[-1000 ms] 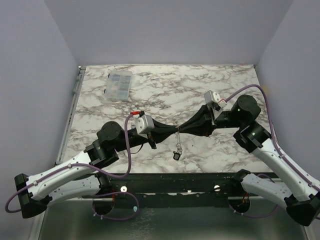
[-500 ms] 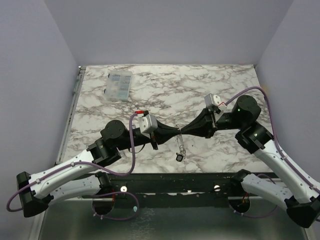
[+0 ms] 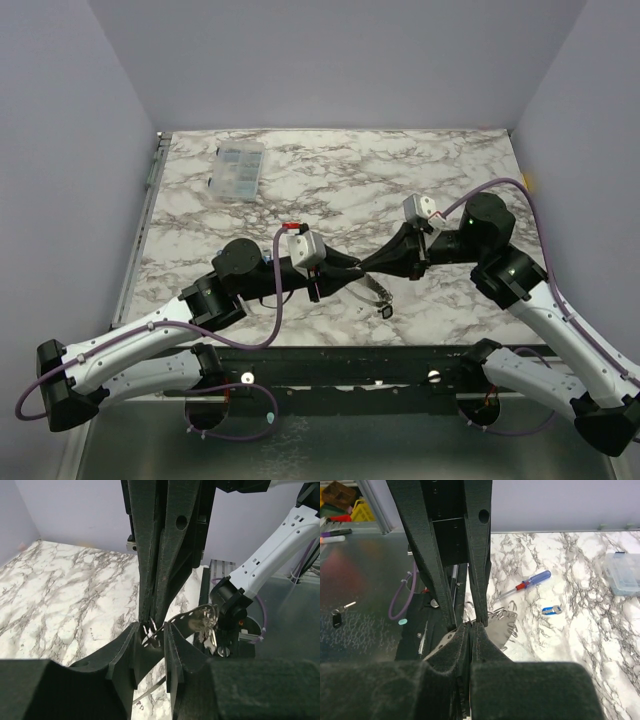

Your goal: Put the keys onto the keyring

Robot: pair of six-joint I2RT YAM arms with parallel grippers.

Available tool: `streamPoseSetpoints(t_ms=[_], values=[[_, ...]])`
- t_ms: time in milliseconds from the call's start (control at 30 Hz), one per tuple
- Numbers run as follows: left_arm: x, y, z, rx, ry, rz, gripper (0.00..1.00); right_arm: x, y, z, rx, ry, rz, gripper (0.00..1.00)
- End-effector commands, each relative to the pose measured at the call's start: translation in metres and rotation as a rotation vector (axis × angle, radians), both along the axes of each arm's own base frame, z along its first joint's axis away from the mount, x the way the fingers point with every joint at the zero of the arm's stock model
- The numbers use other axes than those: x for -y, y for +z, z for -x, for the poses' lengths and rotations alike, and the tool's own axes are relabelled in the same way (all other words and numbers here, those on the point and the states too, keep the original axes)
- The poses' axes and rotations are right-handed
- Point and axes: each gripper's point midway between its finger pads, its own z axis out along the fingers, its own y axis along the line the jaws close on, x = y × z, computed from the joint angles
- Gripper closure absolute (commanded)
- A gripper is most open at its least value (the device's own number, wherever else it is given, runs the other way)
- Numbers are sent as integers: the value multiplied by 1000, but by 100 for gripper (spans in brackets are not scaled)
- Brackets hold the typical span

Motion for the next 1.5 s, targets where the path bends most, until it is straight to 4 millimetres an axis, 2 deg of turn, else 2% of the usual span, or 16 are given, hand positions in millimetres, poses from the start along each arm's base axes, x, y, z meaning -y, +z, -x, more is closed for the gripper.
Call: streamPoseSetpoints(t_ms=[0,33,133,200,267,467,633,967,1167,1233,1400,1467], values=[[3,9,7,11,-31,2,71,-3,8,-2,43,-7,-9,99],[3,9,7,12,-33,-1,71,-2,8,-2,45,-8,-8,99],[4,8,6,12,-30,-10,84,-2,7,-2,45,-8,-3,99],[4,6,5,10,-28,-19,88,-2,7,-2,46,-7,0,99],[5,3,3,5,-22,-29,100,-2,7,-1,45,-5,0,99],[7,-4,-1,-13,-1,-47,100,-1,6,0,47,-3,3,99],[6,-1,-1,0,2,-40,100,-1,4,-6,36,-38,10,99],[-9,26,-1,57,45,163,100,-6,3,1,-33,21,6,66],[-11,27,1,78,42,239,100,-10,5,3,-64,54,3,57],[-13,28,0,89,51,265,100,-11,5,2,-69,54,3,60],[-19,24,-7,103,106,291,100,-11,3,3,-73,61,-3,92],[-20,12,-14,99,143,268,100,-11,0,1,-82,42,-6,97]])
